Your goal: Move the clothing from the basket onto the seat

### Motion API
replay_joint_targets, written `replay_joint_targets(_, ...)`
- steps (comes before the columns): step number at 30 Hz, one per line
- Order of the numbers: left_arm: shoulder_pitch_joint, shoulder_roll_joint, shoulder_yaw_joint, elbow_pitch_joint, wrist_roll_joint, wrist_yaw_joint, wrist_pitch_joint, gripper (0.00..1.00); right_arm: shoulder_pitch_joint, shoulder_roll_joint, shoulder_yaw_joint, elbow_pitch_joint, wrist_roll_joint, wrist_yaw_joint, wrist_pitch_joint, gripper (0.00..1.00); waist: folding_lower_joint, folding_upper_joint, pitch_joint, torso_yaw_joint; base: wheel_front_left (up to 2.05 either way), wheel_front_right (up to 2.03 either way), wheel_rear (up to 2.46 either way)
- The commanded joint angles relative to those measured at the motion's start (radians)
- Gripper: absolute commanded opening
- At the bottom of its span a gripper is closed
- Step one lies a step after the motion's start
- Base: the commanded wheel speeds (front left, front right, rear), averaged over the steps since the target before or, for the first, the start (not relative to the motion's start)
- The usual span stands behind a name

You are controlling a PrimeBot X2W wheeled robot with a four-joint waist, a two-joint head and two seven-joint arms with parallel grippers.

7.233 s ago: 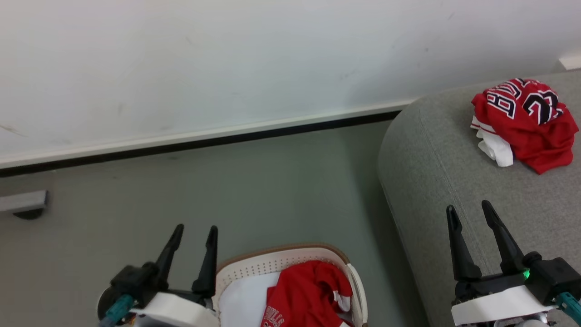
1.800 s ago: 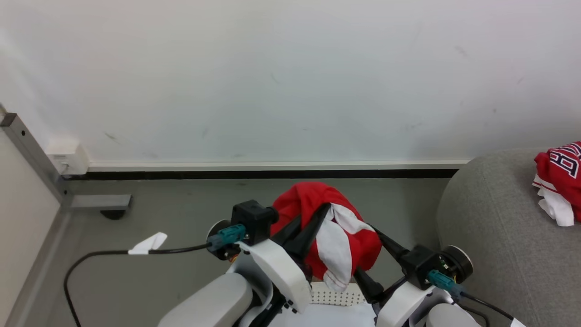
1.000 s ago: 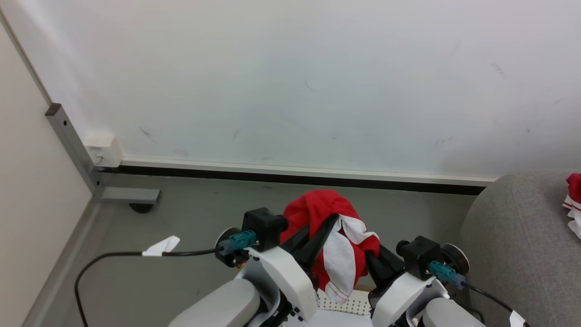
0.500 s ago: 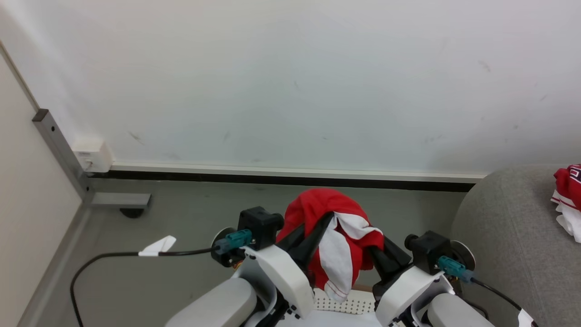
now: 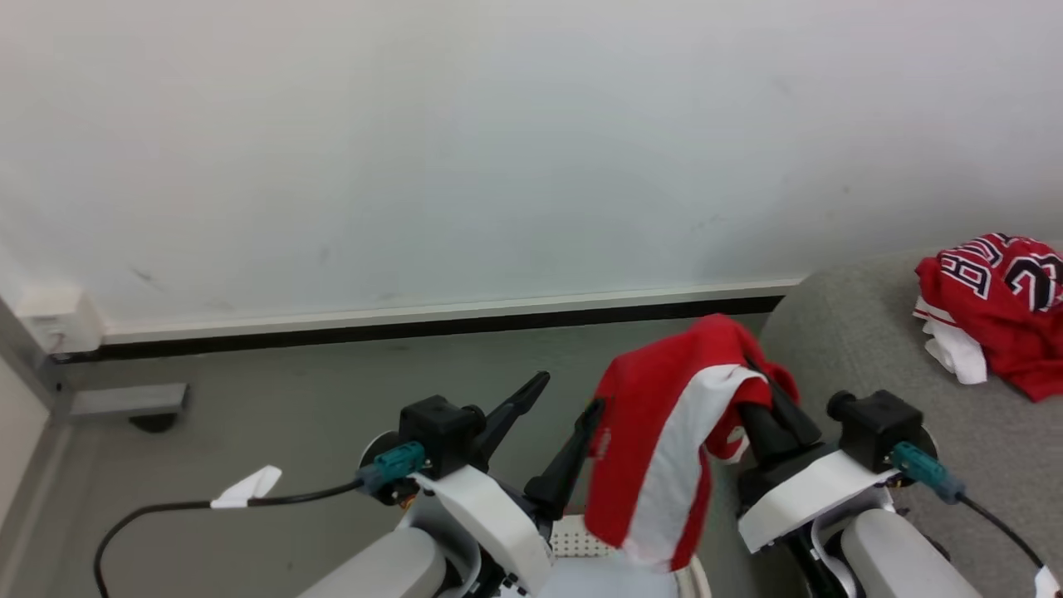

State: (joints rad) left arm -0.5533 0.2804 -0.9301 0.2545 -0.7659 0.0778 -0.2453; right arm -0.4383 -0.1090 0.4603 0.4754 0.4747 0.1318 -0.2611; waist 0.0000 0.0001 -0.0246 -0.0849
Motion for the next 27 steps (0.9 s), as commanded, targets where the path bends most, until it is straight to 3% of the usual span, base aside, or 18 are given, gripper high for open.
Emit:
replay_joint_targets(1, 0.015, 0.009, 0.007, -0.006, 0.010, 0.001, -0.006, 1.00, 0.018, -0.014, -0.020, -0.017, 0.002, -0.002, -0.003, 0.00, 0.0000, -0.0001, 0.014, -0.051, 0.00, 0.00, 0.00)
replay_joint_targets(17, 0.068, -0.011, 0.072, -0.060, 0.125, -0.027, -0.019, 1.00, 0.123, -0.067, -0.202, -0.212, -0.050, -0.002, -0.003, 0.00, 0.0000, -0.0001, 0.057, -0.337, 0.00, 0.00, 0.00)
replay_joint_targets(27, 0.106, -0.043, 0.123, -0.058, 0.191, -0.055, -0.019, 1.00, 0.200, -0.048, -0.259, -0.297, -0.063, -0.002, -0.003, 0.00, 0.0000, -0.0001, 0.076, -0.442, 0.00, 0.00, 0.00)
